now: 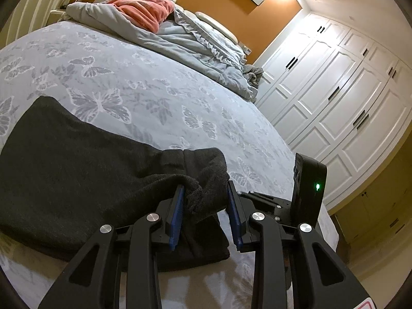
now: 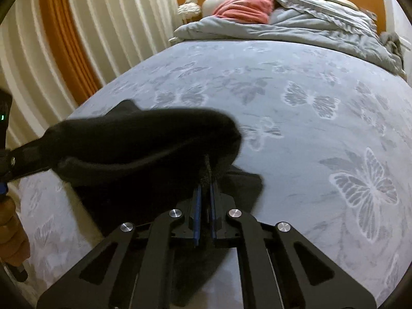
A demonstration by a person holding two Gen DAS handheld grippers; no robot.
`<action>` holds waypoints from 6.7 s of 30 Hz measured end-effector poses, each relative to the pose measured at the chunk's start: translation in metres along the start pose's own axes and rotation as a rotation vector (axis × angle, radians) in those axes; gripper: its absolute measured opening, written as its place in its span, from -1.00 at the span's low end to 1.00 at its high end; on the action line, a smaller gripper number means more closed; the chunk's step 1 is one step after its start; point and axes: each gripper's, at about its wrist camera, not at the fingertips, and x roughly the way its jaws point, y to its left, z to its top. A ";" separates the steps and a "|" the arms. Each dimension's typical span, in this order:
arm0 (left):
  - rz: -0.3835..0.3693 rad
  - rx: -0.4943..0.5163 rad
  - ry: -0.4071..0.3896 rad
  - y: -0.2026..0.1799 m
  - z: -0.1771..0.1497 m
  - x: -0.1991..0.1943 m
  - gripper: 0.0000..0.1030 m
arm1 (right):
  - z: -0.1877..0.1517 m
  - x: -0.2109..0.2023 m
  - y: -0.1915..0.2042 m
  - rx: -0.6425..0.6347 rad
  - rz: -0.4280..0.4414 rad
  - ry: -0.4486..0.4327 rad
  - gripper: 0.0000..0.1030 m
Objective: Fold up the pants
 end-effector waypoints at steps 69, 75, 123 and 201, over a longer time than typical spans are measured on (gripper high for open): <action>0.214 -0.207 0.078 0.167 -0.022 -0.124 -0.72 | -0.046 -0.050 0.028 0.523 0.042 -0.051 -0.34; 0.279 -0.288 0.146 0.194 -0.050 -0.103 -0.53 | -0.075 -0.018 0.018 0.581 0.007 0.104 0.10; 0.601 0.112 0.031 0.139 -0.045 -0.093 -0.12 | -0.059 -0.062 0.094 0.265 -0.425 -0.176 -0.35; 0.776 0.221 -0.057 0.113 -0.092 -0.106 0.53 | -0.093 -0.008 0.125 0.288 -0.470 -0.064 0.68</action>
